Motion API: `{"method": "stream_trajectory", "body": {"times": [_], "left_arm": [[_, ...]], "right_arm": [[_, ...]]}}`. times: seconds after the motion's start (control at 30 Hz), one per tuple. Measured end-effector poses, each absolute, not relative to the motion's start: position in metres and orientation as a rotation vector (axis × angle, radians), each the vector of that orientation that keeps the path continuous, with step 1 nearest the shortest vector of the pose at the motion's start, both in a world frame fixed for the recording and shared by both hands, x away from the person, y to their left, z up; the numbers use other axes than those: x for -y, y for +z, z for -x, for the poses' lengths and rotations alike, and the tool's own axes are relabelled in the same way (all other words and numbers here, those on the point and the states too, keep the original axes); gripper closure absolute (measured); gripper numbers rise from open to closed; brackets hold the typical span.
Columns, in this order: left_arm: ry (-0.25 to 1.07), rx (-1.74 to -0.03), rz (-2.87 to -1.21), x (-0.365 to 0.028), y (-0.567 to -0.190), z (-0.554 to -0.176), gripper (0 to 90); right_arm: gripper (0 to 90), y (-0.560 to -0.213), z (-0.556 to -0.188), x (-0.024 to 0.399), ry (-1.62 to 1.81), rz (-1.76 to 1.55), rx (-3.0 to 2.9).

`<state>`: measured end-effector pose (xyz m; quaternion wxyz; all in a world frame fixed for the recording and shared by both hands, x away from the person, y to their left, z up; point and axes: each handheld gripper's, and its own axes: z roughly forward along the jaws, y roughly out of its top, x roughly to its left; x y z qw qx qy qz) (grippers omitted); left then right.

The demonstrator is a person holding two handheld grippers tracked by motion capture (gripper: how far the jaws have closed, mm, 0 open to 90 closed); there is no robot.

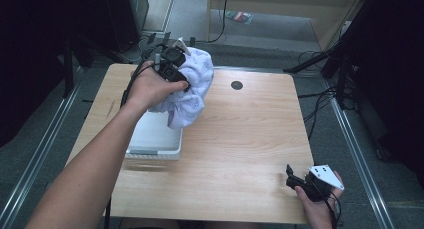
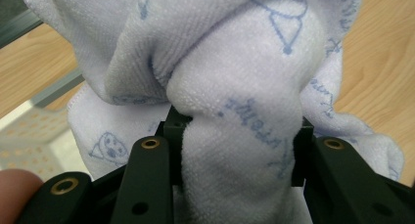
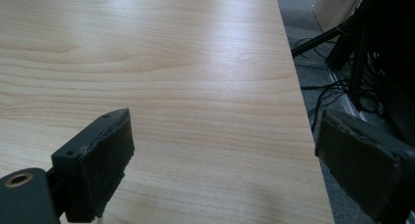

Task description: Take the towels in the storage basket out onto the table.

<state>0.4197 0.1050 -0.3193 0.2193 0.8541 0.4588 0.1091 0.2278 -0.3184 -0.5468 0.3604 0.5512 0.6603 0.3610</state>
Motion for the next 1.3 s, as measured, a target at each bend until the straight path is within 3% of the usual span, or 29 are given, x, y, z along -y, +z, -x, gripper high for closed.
{"method": "stream_trajectory", "body": {"times": [0.73, 1.3], "left_arm": [[0.249, -1.139, -2.399, -0.037, -0.331, -0.422, 59.7], [0.178, -1.085, -2.445, 0.001, -0.367, -0.427, 58.7]], "right_arm": [[7.6, -0.547, -0.227, 0.318, 0.936, -1.415, -1.695], [7.6, -0.547, -0.227, 0.318, 0.936, -1.412, -1.691]]}}
